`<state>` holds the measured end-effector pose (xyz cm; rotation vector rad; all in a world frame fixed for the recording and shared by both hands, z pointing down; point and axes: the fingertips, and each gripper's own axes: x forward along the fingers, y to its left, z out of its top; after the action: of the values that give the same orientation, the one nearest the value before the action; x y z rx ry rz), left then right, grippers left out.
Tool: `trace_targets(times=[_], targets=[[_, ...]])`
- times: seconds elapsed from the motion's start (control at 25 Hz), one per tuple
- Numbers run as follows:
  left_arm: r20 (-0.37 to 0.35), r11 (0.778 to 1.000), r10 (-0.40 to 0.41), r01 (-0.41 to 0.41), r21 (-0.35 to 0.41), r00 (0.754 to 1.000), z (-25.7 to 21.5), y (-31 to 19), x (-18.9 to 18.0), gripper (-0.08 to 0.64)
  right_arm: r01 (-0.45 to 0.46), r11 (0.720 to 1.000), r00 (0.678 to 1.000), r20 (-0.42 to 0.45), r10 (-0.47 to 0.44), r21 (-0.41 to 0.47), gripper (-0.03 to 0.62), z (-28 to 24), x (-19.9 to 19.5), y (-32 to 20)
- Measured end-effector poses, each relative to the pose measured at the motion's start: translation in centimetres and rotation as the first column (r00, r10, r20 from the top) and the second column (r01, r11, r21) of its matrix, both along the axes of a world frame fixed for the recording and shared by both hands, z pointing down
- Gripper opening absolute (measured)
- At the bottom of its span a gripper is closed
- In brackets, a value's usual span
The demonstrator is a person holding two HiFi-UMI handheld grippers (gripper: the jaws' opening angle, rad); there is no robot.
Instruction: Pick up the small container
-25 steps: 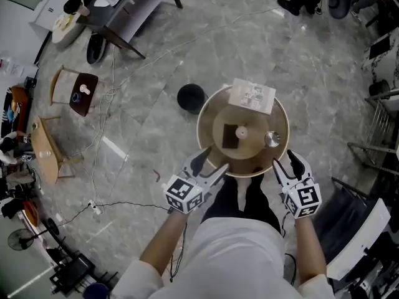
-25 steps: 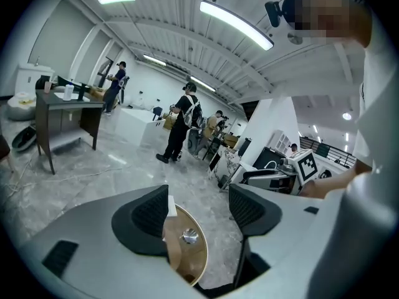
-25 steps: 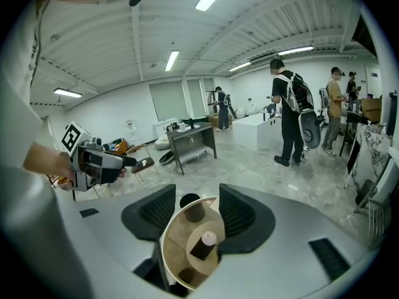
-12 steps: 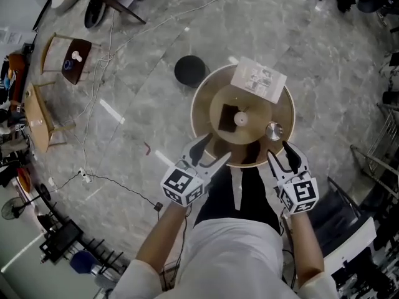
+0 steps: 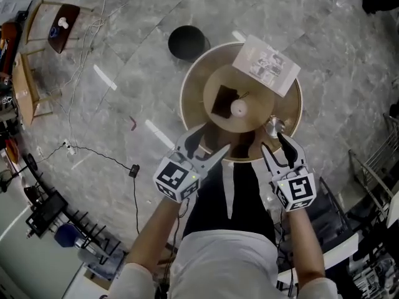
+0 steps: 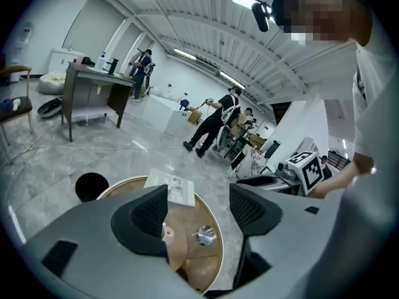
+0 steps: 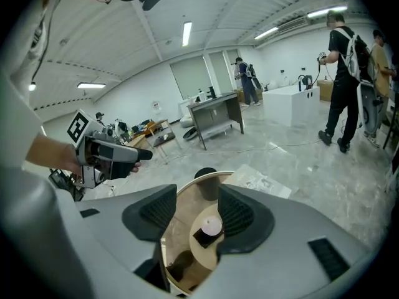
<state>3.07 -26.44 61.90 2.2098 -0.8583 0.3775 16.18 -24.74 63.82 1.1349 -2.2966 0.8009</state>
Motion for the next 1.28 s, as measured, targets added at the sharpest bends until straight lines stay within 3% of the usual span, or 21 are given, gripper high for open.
trace_targets(times=[0.24,0.96,1.28], targets=[[0.009,1.000,-0.003,0.003,-0.030,1.000,5.7,-0.3,0.0,0.314,0.061,0.998,0.998,-0.009,-0.061,-0.022,0.222,6.2,-1.7,-0.5],[0.028,0.982,0.179,-0.177,-0.073,0.983,21.0,1.0,0.6,0.334,0.195,0.980,0.979,-0.057,-0.196,-0.028,0.221,22.0,-6.0,-1.4],[0.023,0.979,0.179,-0.176,-0.104,0.984,25.7,1.1,-0.3,0.334,0.251,0.967,0.963,-0.086,-0.254,-0.044,0.221,26.6,-7.9,-1.4]])
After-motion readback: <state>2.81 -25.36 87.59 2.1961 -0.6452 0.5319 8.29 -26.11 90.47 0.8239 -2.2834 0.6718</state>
